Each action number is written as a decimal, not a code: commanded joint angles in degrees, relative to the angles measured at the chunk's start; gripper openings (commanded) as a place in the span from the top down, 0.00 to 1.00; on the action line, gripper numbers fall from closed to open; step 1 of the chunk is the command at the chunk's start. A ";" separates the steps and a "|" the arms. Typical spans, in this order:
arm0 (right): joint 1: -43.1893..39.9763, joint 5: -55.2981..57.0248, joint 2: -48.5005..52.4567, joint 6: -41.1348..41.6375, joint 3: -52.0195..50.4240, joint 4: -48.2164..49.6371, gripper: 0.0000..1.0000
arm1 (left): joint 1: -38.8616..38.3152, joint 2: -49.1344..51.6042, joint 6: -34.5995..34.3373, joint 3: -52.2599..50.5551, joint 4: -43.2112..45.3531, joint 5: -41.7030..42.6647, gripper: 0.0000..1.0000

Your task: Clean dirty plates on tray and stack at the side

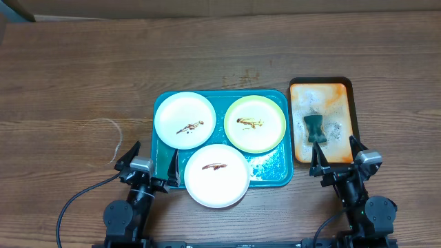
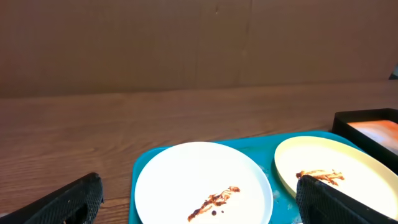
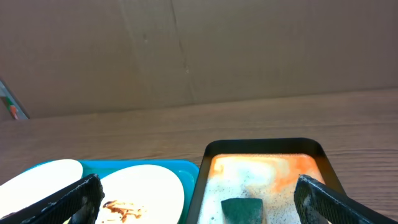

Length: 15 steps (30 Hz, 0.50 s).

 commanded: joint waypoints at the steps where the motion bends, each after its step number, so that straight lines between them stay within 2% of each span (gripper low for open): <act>1: -0.20 -0.28 -0.57 -0.33 -0.57 0.28 0.00 | -0.33 -0.44 0.81 -0.20 0.07 0.72 0.00; 7: -0.20 -0.28 -0.57 -0.33 -0.57 0.26 0.00 | -0.33 -0.44 0.70 -0.20 0.24 0.74 0.00; 12: -0.20 -0.33 -0.57 0.37 -0.57 0.33 0.00 | -0.33 -0.37 -4.48 -0.20 -0.04 0.70 0.00; 15: -0.20 -0.42 -0.57 3.69 0.17 -0.37 0.00 | -0.33 -0.37 -6.82 0.74 -2.03 0.63 0.00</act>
